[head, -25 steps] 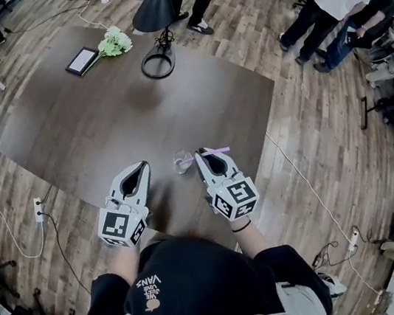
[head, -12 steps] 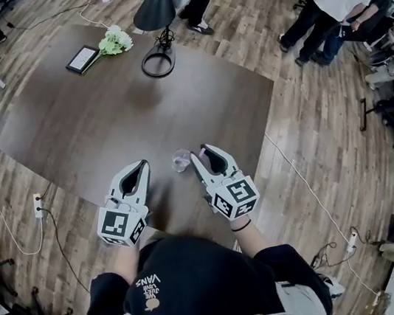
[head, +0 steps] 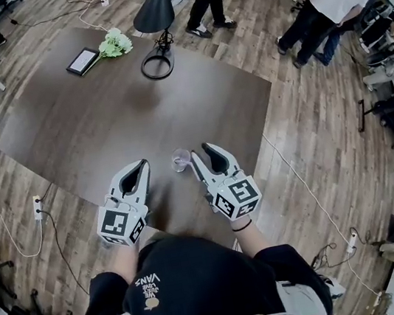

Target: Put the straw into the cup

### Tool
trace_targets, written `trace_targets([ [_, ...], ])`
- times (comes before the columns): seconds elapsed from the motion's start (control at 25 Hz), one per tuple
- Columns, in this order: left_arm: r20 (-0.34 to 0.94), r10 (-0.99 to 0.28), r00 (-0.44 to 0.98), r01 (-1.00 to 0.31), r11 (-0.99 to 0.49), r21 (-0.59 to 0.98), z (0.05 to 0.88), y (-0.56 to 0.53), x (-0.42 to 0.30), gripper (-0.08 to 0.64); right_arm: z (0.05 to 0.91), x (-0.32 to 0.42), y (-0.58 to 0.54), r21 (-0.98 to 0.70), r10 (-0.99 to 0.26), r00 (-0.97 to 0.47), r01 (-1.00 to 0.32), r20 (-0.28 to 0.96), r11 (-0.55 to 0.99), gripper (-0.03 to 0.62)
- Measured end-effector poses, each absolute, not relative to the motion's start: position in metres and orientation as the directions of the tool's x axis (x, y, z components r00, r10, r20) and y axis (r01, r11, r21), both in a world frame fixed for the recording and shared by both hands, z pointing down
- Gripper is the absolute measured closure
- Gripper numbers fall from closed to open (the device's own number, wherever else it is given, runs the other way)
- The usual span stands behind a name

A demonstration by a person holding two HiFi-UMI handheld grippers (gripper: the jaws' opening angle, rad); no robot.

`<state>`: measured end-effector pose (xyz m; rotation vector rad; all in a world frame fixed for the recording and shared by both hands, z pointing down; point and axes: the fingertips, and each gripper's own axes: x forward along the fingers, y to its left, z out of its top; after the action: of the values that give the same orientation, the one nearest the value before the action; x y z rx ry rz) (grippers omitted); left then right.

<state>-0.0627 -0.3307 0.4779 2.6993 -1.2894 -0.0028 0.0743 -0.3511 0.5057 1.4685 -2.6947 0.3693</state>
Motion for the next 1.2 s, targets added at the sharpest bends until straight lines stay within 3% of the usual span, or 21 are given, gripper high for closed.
trace_targets([
  [0.44, 0.039, -0.763, 0.645, -0.761, -0.637, 0.126, 0.468, -0.324, -0.061, 0.552, 0.486, 0.075, -0.341, -0.161, -0.833, -0.539, -0.840, 0.126, 0.519, 0.465],
  [0.64, 0.030, -0.764, 0.645, -0.761, -0.638, 0.116, 0.464, -0.319, -0.060, 0.552, 0.474, 0.078, -0.332, -0.150, -0.836, -0.539, -0.839, 0.099, 0.523, 0.554],
  [1.2, 0.008, -0.756, 0.655, -0.752, -0.651, 0.108, 0.453, -0.303, -0.049, 0.552, 0.464, 0.085, -0.305, -0.153, -0.836, -0.543, -0.835, 0.077, 0.528, 0.575],
])
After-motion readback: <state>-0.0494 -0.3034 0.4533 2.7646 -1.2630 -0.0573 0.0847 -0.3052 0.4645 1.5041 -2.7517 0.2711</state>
